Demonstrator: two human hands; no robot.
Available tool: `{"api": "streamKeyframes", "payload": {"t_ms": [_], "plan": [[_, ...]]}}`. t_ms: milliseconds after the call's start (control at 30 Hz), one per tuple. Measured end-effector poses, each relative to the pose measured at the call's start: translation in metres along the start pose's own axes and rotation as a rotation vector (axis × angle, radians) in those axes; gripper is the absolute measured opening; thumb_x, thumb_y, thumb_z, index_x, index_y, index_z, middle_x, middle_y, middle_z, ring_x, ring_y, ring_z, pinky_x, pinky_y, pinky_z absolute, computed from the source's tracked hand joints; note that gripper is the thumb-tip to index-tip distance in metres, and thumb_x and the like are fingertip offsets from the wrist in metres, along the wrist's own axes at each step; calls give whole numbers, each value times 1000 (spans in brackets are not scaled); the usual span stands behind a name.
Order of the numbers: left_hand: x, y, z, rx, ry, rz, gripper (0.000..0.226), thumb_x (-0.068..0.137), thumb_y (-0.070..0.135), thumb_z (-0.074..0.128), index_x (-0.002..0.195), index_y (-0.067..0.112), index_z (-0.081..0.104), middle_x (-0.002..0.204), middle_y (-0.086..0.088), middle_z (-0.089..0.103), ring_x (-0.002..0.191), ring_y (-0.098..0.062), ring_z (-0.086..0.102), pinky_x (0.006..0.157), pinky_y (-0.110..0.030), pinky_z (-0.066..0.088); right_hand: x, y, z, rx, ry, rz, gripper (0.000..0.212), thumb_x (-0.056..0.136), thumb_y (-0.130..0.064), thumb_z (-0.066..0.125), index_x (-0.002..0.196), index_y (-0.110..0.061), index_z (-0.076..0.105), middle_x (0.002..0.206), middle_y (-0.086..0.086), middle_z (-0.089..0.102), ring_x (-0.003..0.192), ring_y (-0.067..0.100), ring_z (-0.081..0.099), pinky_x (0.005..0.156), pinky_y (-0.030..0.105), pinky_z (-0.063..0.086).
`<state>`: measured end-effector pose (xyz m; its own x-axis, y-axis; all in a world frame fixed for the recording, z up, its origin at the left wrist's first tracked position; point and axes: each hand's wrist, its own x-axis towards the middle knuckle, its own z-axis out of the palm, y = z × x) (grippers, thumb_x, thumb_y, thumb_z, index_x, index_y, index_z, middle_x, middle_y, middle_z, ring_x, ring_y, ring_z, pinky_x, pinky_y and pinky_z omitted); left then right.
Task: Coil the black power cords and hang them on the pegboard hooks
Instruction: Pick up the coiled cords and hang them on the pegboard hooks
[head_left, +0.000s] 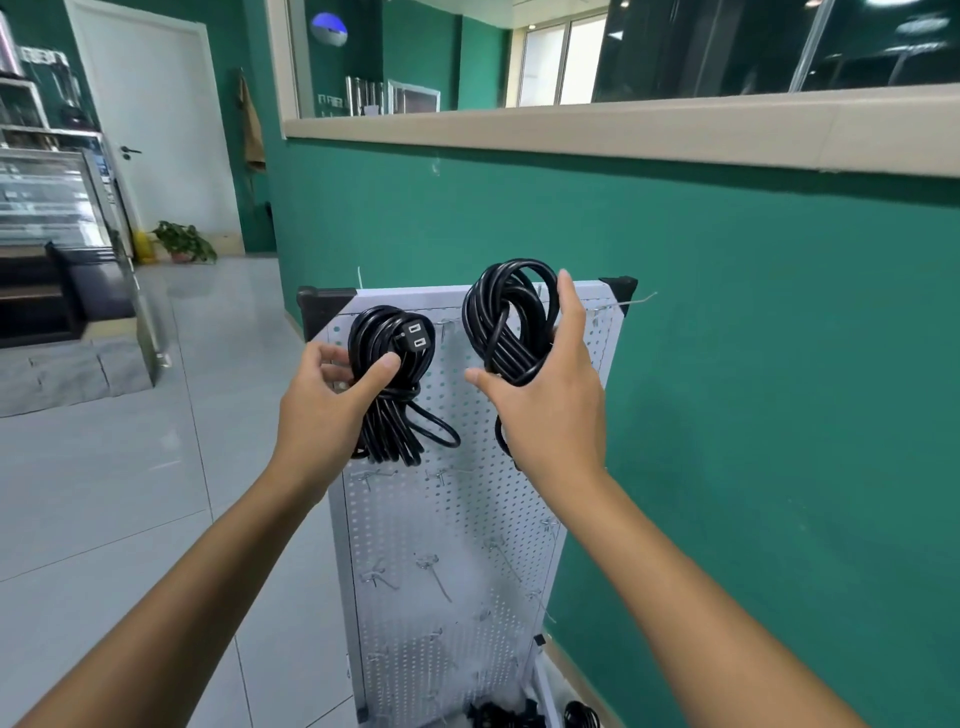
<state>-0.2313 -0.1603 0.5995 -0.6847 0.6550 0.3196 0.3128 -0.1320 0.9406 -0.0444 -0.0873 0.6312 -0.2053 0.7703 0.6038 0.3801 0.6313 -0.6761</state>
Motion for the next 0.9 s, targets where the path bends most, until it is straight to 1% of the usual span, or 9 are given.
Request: {"api": "streamKeyframes", "payload": {"t_ms": [100,167,233,333,467,567,667,733,900], "plan": [[-1,0,0,-1,5,-11,72,70,73,72,118,23,56,114,-1,66,107,-20,66,93,-44,56,9,10,14,63,-41,55,114,73,-42,90,154,-49,9,143,-2,58,126,22,58,102,40,50],[-2,1,1,-11,11,-10,63,77,66,76,117,22,56,113,-1,65,107,-20,65,90,-40,55,15,15,24,111,-60,97,114,70,-43,91,151,-51,11,138,0,62,122,22,61,101,44,52],[-4,1,0,-10,30,-5,51,86,56,75,118,21,55,114,2,63,108,-17,62,86,-34,50,20,17,33,157,-76,120,115,68,-43,93,151,-48,14,138,0,62,123,21,61,103,42,51],[-11,3,-4,9,49,6,47,90,51,72,122,24,52,117,8,60,108,-10,59,83,-29,46,25,20,42,209,-101,127,116,66,-40,95,153,-43,17,141,-1,59,128,19,57,108,38,48],[-28,1,-11,98,161,99,43,92,47,72,120,22,52,122,1,59,105,-18,58,81,-28,47,24,25,48,249,-110,127,114,71,-35,93,154,-43,16,147,-3,55,133,17,55,112,38,45],[-42,3,-12,138,215,183,37,92,47,72,113,24,52,115,-1,60,98,-17,56,77,-28,46,23,26,50,240,-125,119,115,75,-34,90,156,-42,10,151,-2,51,135,17,53,113,38,44],[-55,8,-7,146,184,236,34,90,50,71,107,26,53,101,2,61,91,-16,56,74,-32,48,21,26,49,207,-139,113,119,75,-39,89,157,-42,3,155,-2,46,139,18,49,115,42,42],[-62,10,-2,142,144,249,28,93,43,72,105,25,54,96,3,61,87,-16,57,72,-35,50,19,26,45,182,-139,104,118,75,-45,87,158,-40,3,158,-3,43,142,17,45,115,45,41],[-74,9,9,117,62,241,23,93,38,72,103,26,55,90,2,62,79,-14,56,69,-32,49,15,28,29,128,-171,80,112,80,-46,83,160,-36,4,162,-2,36,145,18,38,115,43,39]]}}
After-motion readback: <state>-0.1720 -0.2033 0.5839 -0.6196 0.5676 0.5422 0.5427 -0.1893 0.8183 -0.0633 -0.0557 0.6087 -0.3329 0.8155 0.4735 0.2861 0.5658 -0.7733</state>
